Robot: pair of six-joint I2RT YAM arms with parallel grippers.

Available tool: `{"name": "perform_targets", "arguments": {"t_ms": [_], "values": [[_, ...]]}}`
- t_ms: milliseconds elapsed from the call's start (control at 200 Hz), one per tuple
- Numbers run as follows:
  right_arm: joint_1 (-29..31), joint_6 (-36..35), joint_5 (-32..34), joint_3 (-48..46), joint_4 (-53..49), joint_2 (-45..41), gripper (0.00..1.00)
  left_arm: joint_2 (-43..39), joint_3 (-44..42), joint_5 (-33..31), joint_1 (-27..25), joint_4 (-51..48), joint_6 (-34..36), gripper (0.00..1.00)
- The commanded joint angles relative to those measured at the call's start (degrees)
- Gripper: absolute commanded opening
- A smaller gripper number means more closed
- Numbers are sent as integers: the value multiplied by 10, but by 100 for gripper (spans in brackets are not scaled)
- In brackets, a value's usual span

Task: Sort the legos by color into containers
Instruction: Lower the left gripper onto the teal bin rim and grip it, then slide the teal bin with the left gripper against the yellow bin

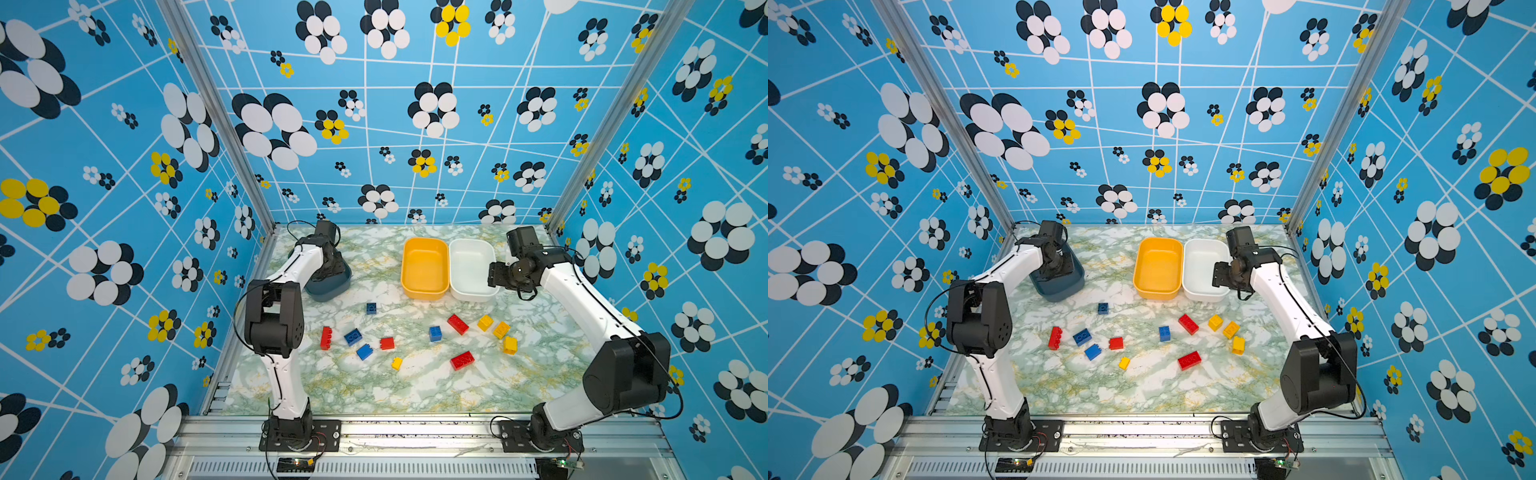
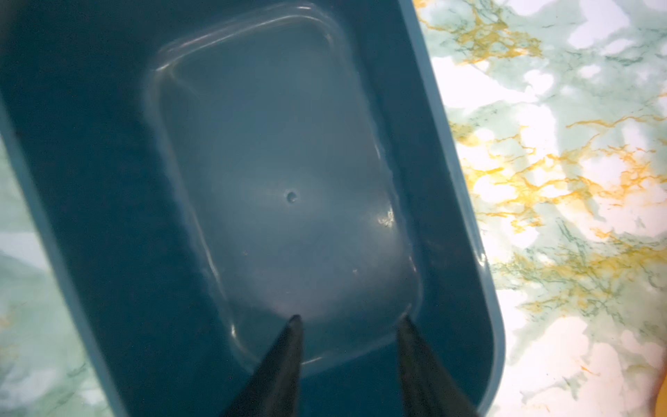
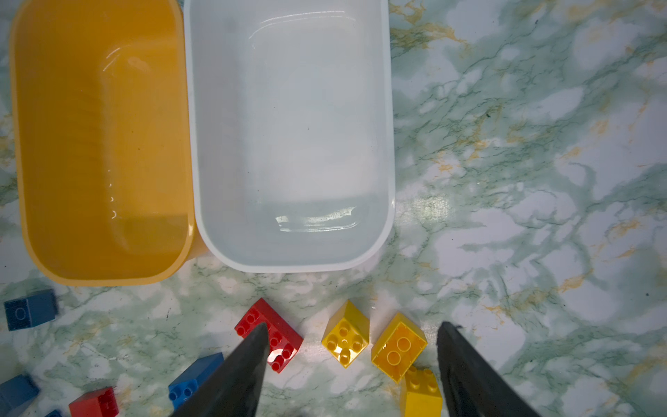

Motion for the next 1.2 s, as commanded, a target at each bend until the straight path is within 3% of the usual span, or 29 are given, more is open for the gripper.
{"name": "perform_targets", "arguments": {"t_ms": [0, 75, 230, 395, 655, 780, 1149, 1194], "values": [[3, -5, 4, -8, 1, -13, 75, -48, -31, -19, 37, 15, -27, 71], [4, -6, 2, -5, 2, -10, 75, -73, -46, -9, 63, 23, -33, 77], [3, -7, 0, 3, 2, -6, 76, -93, -65, 2, 104, 31, -31, 80], [4, -6, -2, 8, 4, 0, 76, -68, -74, 12, 125, 32, -31, 78], [4, -8, 2, 14, -1, 4, 76, -12, -65, 38, 114, 52, -41, 69], [3, -8, 3, 11, -1, 4, 76, 10, -51, 37, 102, 44, -38, 60], [3, -11, 7, 8, -1, 0, 76, 35, -16, 29, 63, 27, -2, 0], [3, -11, 7, 8, 0, 0, 76, 42, -5, 30, 55, 21, 8, 0]]}}
